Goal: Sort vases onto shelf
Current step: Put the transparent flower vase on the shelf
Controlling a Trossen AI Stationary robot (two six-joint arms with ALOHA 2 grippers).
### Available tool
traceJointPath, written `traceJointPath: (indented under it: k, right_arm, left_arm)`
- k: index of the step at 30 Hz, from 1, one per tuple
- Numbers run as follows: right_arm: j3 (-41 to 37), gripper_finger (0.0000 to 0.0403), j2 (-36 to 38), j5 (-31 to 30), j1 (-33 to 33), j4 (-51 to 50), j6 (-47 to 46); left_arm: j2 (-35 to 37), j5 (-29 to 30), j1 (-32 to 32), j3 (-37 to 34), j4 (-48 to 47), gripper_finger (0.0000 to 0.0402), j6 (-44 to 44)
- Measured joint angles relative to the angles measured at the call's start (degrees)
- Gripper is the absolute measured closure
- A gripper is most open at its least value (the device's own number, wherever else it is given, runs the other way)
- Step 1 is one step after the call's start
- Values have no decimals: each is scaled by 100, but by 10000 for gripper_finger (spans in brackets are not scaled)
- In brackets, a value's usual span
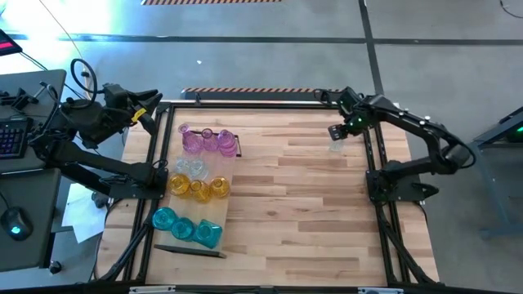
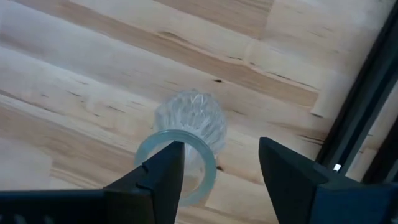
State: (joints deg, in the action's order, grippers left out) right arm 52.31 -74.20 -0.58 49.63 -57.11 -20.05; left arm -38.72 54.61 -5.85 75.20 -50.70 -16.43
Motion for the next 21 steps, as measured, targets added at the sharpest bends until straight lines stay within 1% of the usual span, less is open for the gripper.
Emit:
traceJointPath:
  k: [6,9,12,18,20,21]
  right_arm:
    - [26,215,-214,152,0,34,105]
    - [22,229,-220,221,0,90,93]
    - [20,265,-220,277,0,93,107]
    - [15,376,-224,400,0,104,214]
    - [15,392,-222,475,-14,77,211]
    - [15,390,-224,488,-27,80,188]
  left_arm:
    - [0,2,0,0,0,322,0]
    - [0,0,0,0,0,322,-2]
    - [0,1,-2,0,0,322,-2]
    - [0,1,-2,0,0,322,-2]
    - [0,0,-2,0,2,322,0]
    - [0,1,-2,0,0,322,0]
